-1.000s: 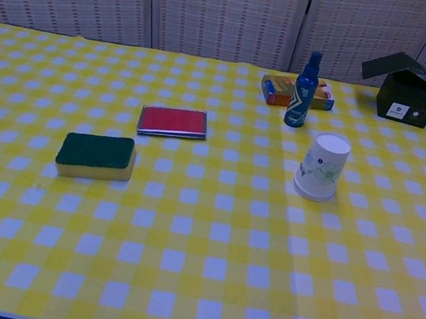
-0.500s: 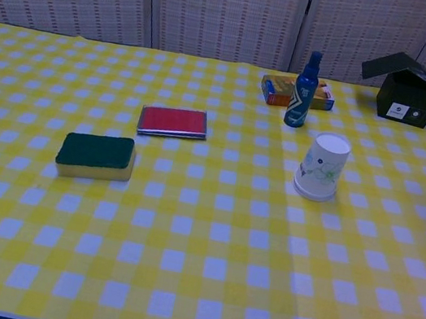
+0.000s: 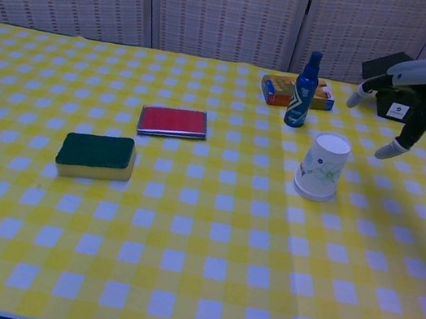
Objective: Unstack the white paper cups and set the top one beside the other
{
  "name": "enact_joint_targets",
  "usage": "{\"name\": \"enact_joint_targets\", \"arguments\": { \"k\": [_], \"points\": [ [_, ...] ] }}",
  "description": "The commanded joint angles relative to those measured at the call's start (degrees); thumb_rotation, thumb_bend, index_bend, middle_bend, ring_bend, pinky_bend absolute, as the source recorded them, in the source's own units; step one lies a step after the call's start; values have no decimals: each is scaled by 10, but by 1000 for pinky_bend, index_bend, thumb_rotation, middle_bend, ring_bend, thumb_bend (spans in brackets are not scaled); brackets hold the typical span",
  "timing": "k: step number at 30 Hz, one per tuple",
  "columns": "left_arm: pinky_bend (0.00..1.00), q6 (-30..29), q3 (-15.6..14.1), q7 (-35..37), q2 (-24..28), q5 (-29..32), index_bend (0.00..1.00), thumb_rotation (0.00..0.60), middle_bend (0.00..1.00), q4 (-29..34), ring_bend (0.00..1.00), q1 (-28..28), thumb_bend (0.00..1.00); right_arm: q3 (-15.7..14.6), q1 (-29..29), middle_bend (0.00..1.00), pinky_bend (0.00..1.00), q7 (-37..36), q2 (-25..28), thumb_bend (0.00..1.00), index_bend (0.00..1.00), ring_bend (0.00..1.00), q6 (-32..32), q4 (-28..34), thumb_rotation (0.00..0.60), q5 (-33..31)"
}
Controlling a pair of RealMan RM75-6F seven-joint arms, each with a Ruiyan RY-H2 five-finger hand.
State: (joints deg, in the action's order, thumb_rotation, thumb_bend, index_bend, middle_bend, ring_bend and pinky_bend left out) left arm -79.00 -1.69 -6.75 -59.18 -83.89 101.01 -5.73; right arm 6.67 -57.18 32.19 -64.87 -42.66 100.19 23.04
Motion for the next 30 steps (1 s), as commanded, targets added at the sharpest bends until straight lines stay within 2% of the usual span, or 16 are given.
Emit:
{"name": "enact_joint_targets", "arguments": {
  "k": [1, 16, 30],
  "points": [
    [228, 0, 0, 2, 1, 0, 36, 599, 0, 0, 0, 0, 261, -7, -19, 0, 0, -3, -24, 199, 156, 0, 14, -31, 600, -17],
    [228, -8, 1, 7, 5, -6, 36, 599, 0, 0, 0, 4, 261, -33, -54, 0, 0, -22, -54, 201, 163, 0, 19, -61, 600, -25],
    [228, -5, 1, 12, 6, -6, 36, 599, 0, -2, 0, 4, 262, -46, -67, 0, 0, -37, -81, 212, 245, 0, 17, -89, 600, -18]
  ]
}}
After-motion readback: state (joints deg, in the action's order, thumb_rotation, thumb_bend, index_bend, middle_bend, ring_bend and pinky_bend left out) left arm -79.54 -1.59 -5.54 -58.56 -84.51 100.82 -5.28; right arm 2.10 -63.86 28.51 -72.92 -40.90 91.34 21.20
